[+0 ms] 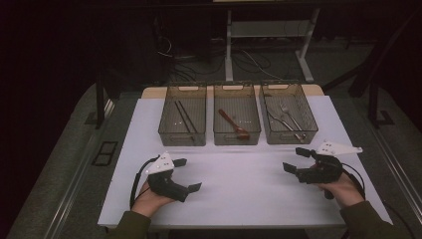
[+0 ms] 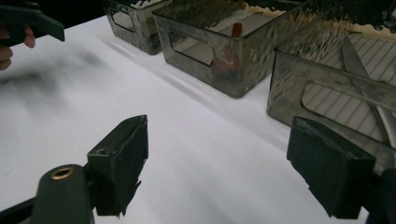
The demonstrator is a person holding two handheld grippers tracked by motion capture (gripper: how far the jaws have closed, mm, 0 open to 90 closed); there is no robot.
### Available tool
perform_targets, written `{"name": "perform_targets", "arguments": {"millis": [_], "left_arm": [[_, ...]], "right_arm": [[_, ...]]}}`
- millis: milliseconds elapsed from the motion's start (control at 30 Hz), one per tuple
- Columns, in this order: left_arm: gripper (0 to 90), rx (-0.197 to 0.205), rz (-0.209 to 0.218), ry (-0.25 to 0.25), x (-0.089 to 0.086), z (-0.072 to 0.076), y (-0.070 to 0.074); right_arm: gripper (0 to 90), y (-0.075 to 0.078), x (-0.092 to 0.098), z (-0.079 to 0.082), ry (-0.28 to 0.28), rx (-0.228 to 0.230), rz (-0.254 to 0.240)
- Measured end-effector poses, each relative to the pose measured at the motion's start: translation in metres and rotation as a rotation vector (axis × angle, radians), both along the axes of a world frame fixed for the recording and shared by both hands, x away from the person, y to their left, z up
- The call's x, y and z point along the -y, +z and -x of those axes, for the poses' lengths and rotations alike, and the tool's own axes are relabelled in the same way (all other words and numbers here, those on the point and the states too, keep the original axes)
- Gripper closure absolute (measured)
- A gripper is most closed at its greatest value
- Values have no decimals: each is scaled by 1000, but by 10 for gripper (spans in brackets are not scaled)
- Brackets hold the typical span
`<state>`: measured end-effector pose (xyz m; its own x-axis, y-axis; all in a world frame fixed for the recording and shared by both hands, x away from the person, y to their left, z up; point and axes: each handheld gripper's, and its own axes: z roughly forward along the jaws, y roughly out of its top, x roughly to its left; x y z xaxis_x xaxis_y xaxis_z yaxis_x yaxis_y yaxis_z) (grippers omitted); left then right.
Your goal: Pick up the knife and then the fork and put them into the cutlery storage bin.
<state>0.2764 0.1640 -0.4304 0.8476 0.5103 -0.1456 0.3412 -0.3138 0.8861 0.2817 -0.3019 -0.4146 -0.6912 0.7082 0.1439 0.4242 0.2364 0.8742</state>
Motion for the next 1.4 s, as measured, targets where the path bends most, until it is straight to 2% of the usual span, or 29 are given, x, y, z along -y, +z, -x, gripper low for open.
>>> {"name": "perform_targets", "arguments": {"millis": [433, 700, 1100, 1267, 1400], "left_arm": [[0, 1, -6, 0, 0, 0, 0], [0, 2, -4, -1, -1, 0, 0], [0, 2, -5, -1, -1, 0, 0], [0, 4, -11, -4, -1, 0, 0], [0, 1, -8, -1, 0, 0, 0]], "right_arm": [[185, -18, 8, 15, -8, -22, -43], [184, -27, 3, 22, 19, -34, 3], [112, -29, -4, 25, 44, -33, 21], [113, -30, -6, 26, 57, -34, 45], [113, -30, -5, 26, 53, -31, 45]]}}
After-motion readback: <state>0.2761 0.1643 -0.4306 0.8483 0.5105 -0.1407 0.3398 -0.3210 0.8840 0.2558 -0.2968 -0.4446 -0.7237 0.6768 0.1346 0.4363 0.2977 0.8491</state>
